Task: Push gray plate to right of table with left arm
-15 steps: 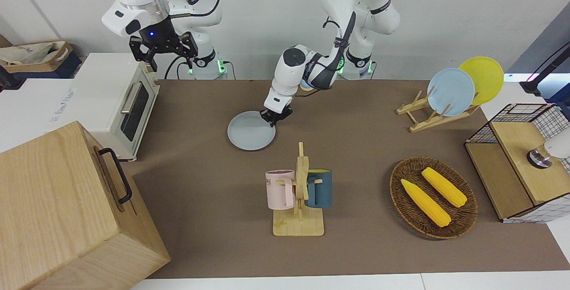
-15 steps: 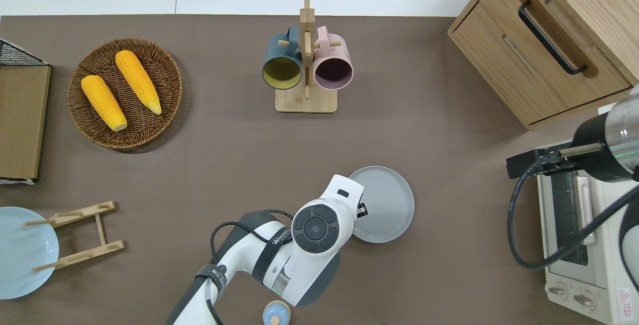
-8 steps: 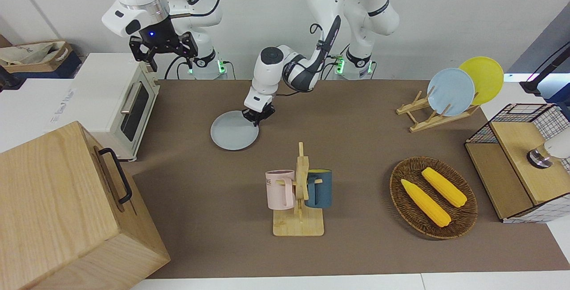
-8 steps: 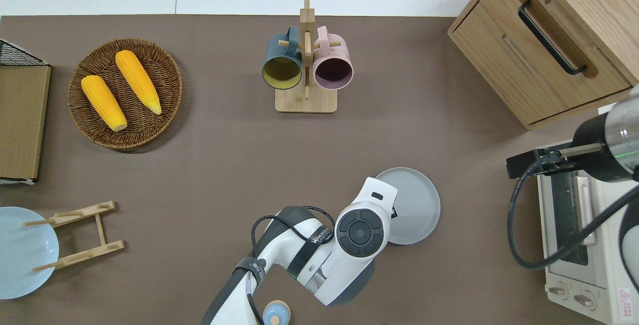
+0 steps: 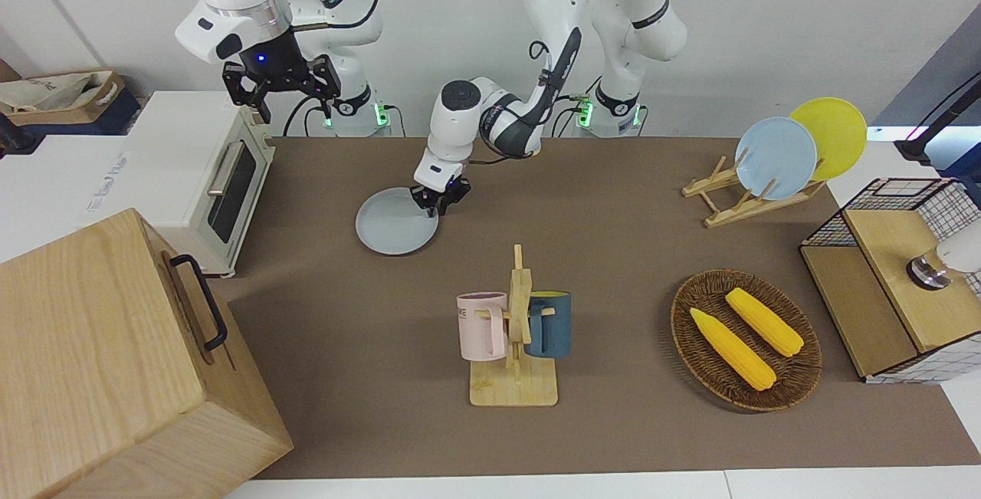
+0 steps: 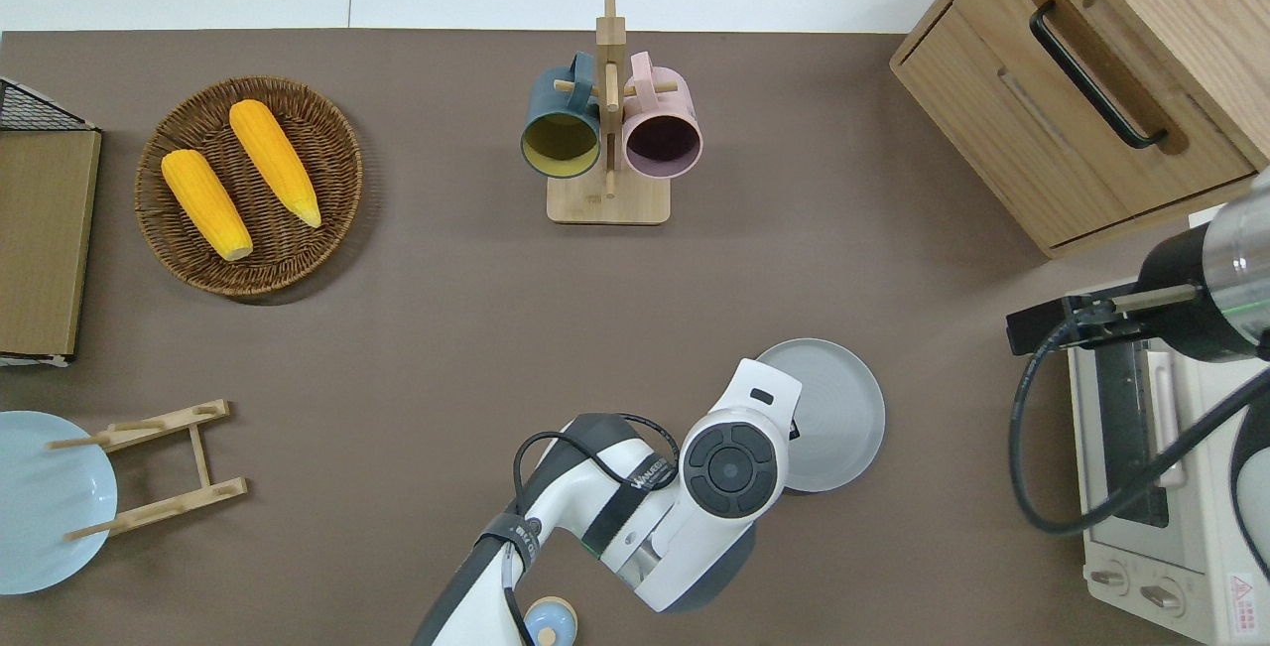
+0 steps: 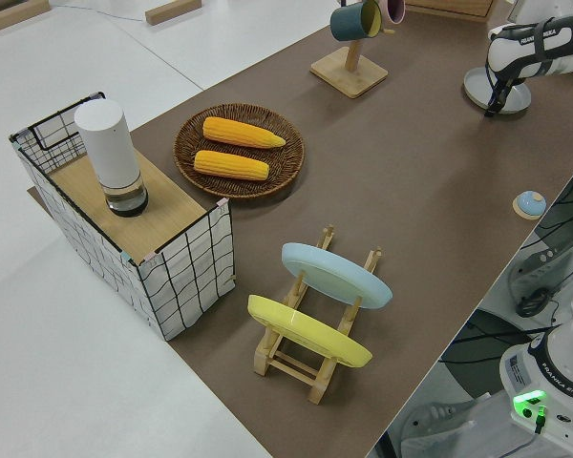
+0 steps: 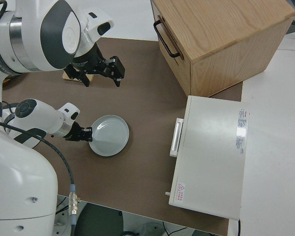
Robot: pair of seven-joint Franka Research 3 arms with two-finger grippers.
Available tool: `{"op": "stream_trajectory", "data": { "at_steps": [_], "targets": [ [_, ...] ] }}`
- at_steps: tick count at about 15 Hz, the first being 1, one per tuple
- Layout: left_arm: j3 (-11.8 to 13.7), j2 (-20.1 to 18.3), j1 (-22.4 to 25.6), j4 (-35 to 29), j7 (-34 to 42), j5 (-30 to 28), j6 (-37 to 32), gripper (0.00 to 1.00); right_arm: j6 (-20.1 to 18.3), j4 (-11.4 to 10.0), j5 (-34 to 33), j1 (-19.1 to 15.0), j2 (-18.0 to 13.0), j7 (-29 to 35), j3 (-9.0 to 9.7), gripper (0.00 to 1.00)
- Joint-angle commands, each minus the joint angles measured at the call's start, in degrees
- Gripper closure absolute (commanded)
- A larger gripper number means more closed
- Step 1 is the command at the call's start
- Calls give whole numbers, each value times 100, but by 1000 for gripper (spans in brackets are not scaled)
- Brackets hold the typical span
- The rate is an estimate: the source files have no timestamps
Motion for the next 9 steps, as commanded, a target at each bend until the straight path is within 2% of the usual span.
{"op": "stream_trajectory", "data": {
  "at_steps": [1,2,9],
  "targets": [
    [114,-78,4,167,1,132,-400,78,-69,-3,46,-62,-43,-6,32,17],
    [132,-183,65,167,141,123,-567,18,-69,-3,46,-62,-43,-14,32,17],
    [132,-1079,1022,61,1695,-35,-1937,15,-69,-3,46,-62,-43,-15,32,17]
  ]
}}
